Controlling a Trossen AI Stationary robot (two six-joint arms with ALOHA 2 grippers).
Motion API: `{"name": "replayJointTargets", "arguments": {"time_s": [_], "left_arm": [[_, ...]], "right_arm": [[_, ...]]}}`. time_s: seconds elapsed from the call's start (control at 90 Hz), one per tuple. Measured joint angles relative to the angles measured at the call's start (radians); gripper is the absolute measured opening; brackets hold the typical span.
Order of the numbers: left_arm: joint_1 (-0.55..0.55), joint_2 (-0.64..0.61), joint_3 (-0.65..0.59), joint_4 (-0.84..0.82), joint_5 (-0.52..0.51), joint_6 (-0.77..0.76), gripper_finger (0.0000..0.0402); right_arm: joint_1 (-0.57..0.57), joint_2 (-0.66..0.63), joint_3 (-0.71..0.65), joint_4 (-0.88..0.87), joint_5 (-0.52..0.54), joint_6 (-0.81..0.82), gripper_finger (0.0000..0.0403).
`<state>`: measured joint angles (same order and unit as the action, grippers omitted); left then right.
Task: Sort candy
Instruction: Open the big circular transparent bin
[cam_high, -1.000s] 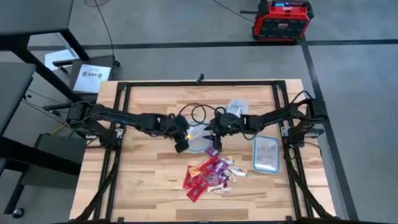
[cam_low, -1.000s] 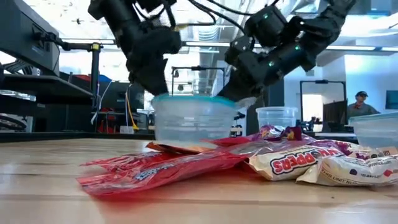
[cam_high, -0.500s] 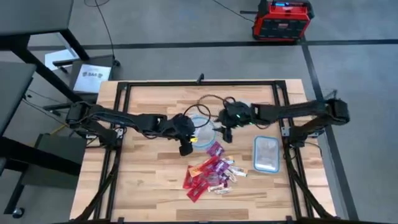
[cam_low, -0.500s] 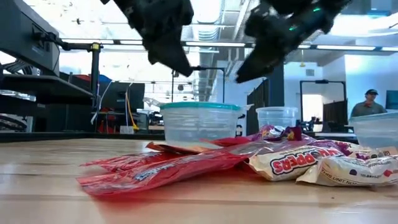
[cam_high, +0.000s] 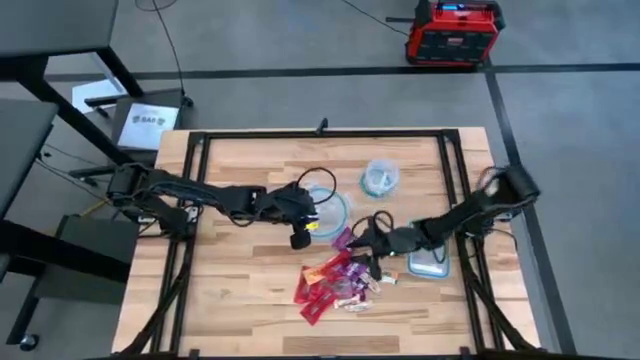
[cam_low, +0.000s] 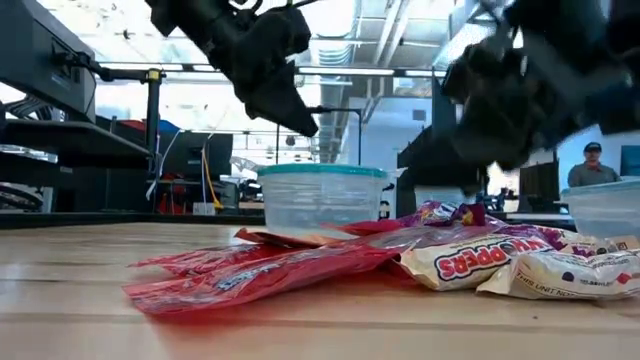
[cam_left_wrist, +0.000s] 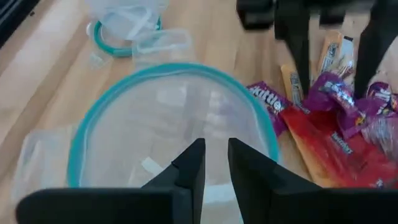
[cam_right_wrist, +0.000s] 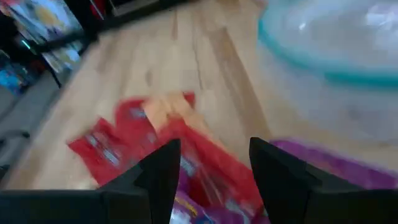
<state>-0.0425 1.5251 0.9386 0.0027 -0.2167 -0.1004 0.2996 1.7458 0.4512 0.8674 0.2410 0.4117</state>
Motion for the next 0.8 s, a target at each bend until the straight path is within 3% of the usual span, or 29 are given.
{"name": "replayJointTargets", "arguments": {"time_s": [0.133,0.233,0.433,0.644,0.8], "left_arm": [[0.001,0.025,-0.041,0.066,0.012,0.021,0.0056],[0.013,0.08,-0.048,0.165,0.072,0.03,0.0056],[0.038,0.194,-0.043,0.21,0.099,0.052,0.0056],[0.039,0.248,-0.042,0.25,0.093,0.036,0.0056],[0.045,0.256,-0.04,0.254,0.098,0.019,0.0056]], "right_arm": [[-0.059,0.105,0.035,0.058,0.018,-0.001,0.018],[-0.114,0.144,0.041,0.117,-0.043,-0.014,0.018],[-0.177,0.154,0.046,0.194,-0.123,-0.016,0.018],[-0.178,0.155,0.037,0.268,-0.138,-0.001,0.018],[-0.164,0.144,0.019,0.493,-0.315,-0.04,0.0176]]}}
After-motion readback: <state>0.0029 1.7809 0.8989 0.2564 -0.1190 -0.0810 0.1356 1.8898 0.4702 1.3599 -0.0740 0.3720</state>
